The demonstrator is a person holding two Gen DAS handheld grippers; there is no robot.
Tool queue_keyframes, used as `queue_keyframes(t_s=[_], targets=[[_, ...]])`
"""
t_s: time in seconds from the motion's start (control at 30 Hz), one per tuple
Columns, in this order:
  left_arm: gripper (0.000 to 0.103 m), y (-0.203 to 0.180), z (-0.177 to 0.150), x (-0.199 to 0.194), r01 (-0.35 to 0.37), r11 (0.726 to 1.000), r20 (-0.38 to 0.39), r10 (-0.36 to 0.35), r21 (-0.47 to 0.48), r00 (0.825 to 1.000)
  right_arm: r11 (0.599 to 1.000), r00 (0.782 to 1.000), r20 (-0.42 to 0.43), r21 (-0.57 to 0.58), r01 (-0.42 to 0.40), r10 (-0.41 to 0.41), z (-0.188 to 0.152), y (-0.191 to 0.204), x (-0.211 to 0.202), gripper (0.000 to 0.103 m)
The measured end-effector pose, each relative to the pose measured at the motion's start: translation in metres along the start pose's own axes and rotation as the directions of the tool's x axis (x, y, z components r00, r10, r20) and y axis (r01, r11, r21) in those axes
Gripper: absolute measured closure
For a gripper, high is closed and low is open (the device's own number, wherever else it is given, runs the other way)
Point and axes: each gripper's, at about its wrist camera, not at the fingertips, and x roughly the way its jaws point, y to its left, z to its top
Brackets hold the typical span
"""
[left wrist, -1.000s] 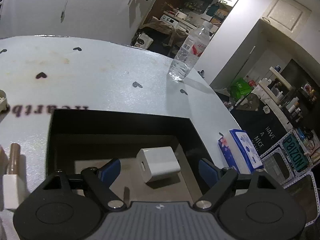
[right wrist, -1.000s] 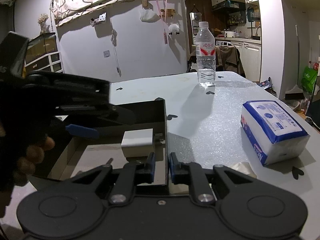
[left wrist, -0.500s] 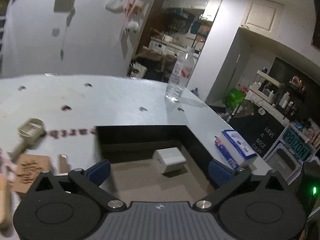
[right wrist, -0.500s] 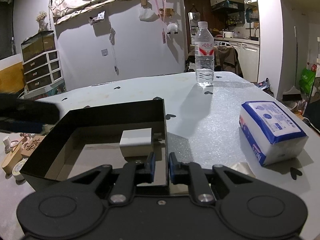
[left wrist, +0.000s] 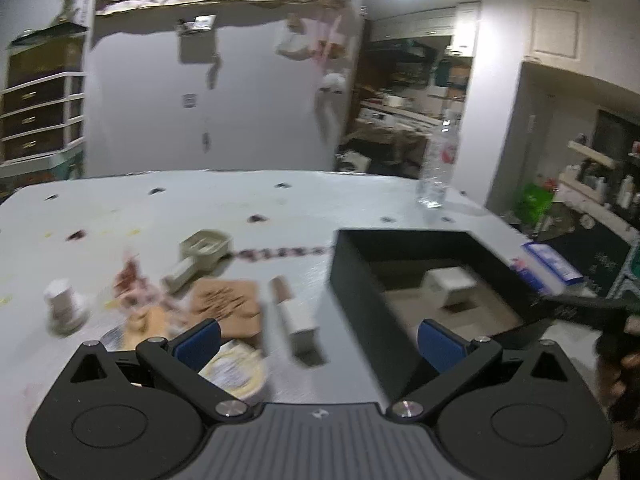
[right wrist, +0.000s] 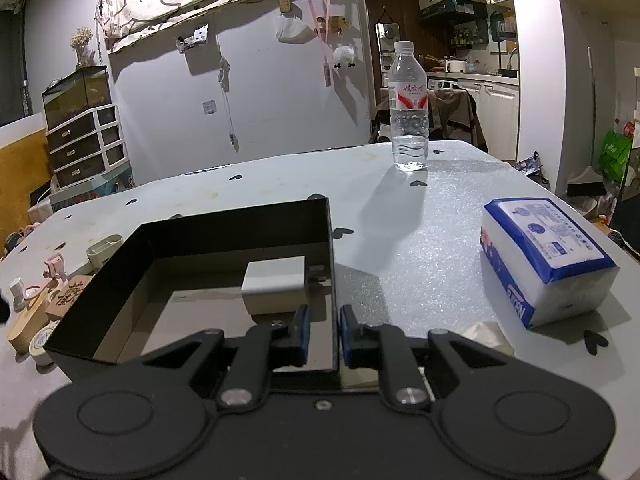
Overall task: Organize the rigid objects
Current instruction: 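Move the left gripper back to the table and grasp the round tape measure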
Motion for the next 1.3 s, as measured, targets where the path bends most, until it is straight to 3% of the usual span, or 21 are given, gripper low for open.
queue_keyframes(t_s=[0.23, 0.43, 0.6, 0.7, 0.93, 1.07, 1.17, 1.3], targets=[[0.000, 0.025, -0.030, -0.003, -0.102, 0.995, 0.051, 0.102, -0.005, 0.993, 1.000, 1.000, 0.003, -0.014, 0.012, -0.012, 0.000, 0.003, -0.002, 0.085], [0.003, 0.037, -0.047, 0.001, -0.084, 0.994, 0.041, 0.087, -0.064, 0.995, 1.000, 1.000, -0.002, -0.012, 0.025, -0.025, 0.000, 0.005, -0.002, 0.084], [0.023, 0.037, -0.047, 0.011, -0.071, 0.995, 0.010, 0.072, -0.075, 0.997, 0.998, 0.999, 0.013, -0.046, 0.041, -0.041, -0.002, 0.012, -0.003, 0.083], [0.029, 0.040, -0.042, 0.024, -0.085, 0.994, -0.004, 0.085, -0.068, 0.996, 0.998, 0.999, 0.018, -0.048, 0.050, -0.049, -0.002, 0.013, -0.003, 0.083], [0.039, 0.045, -0.035, 0.045, -0.125, 0.990, -0.028, 0.124, -0.072, 0.992, 0.998, 0.998, 0.018, -0.027, 0.058, -0.058, -0.003, 0.013, -0.003, 0.083], [0.040, 0.037, -0.040, 0.047, -0.136, 0.991, -0.021, 0.136, -0.012, 0.991, 0.999, 0.999, 0.017, -0.007, 0.051, -0.051, -0.003, 0.012, -0.004, 0.082], [0.050, 0.035, -0.040, 0.047, -0.138, 0.990, -0.017, 0.138, -0.002, 0.990, 0.998, 0.998, 0.018, -0.002, 0.067, -0.067, -0.004, 0.013, -0.004, 0.083], [0.050, 0.036, -0.041, 0.046, -0.129, 0.992, -0.009, 0.129, -0.016, 0.992, 0.997, 0.997, 0.020, -0.007, 0.080, -0.080, -0.004, 0.015, -0.003, 0.084]])
